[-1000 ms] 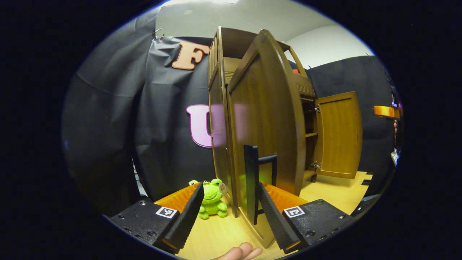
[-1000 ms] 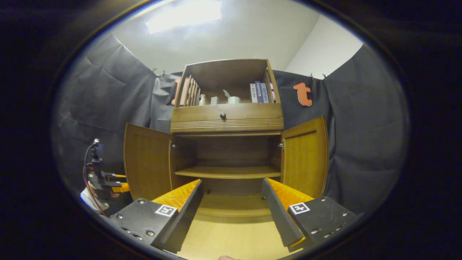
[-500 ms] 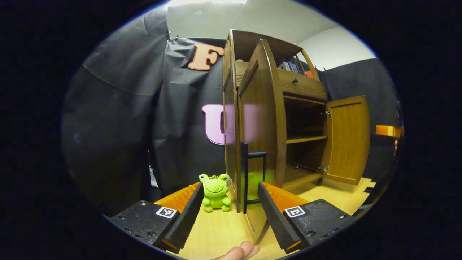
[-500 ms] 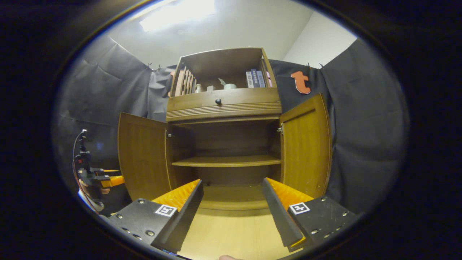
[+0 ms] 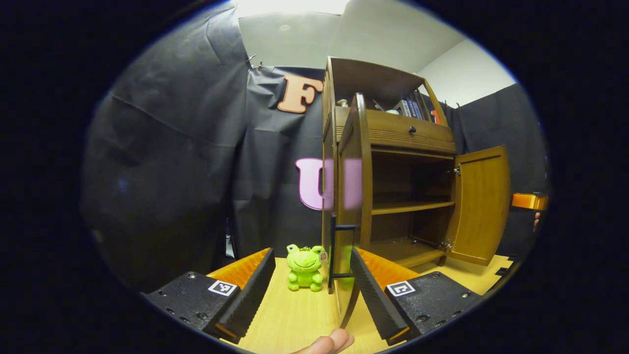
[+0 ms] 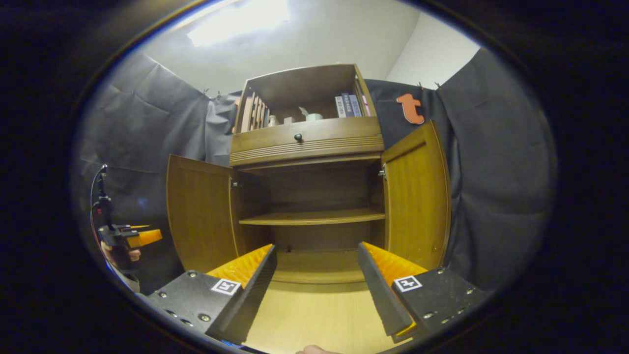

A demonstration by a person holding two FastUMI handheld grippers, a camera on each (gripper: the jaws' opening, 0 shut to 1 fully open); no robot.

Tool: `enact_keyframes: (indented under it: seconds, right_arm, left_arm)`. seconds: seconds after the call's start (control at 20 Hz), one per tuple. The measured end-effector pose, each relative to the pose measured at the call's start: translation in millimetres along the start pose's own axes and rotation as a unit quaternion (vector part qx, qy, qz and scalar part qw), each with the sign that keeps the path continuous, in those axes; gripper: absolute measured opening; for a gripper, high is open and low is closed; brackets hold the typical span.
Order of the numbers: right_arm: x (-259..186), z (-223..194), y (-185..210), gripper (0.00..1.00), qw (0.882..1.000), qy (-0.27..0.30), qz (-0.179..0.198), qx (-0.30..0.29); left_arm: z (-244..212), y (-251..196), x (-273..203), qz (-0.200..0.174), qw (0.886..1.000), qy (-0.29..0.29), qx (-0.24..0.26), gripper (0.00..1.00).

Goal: Open the right door of the double-door shoe cabinet with the right hand, and open the left door with the left hand.

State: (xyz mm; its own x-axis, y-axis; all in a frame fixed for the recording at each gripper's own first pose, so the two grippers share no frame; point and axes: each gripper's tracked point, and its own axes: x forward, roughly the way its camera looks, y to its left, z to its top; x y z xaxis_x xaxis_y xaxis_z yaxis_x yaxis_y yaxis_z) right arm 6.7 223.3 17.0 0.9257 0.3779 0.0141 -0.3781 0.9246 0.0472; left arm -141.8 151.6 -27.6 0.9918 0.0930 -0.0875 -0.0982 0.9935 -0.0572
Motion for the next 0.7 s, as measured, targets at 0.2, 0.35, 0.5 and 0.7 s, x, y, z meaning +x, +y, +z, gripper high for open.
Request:
enact_keyframes:
  seconds: [0.2, 0.35, 0.5, 0.7]
  right_arm:
    - [-3, 6, 11, 1.0, 1.0, -0.012, -0.007, -0.015]
    - [-5, 9, 23, 0.98, 1.0, -0.014, 0.005, -0.023]
    - [-8, 7, 21, 0.98, 1.0, -0.018, -0.005, -0.013]
    - [-9, 8, 11, 0.94, 0.999, -0.029, -0.025, 0.013]
  left_arm:
    - [21, -25, -11, 0.015, 1.0, -0.013, 0.004, 0.9]
    - [33, -51, -15, 0.015, 1.0, -0.017, 0.015, 0.9]
    - [38, -81, -18, 0.012, 1.0, -0.013, 0.017, 0.95]
    - [44, -123, -17, -0.006, 0.999, -0.023, 0.021, 0.95]
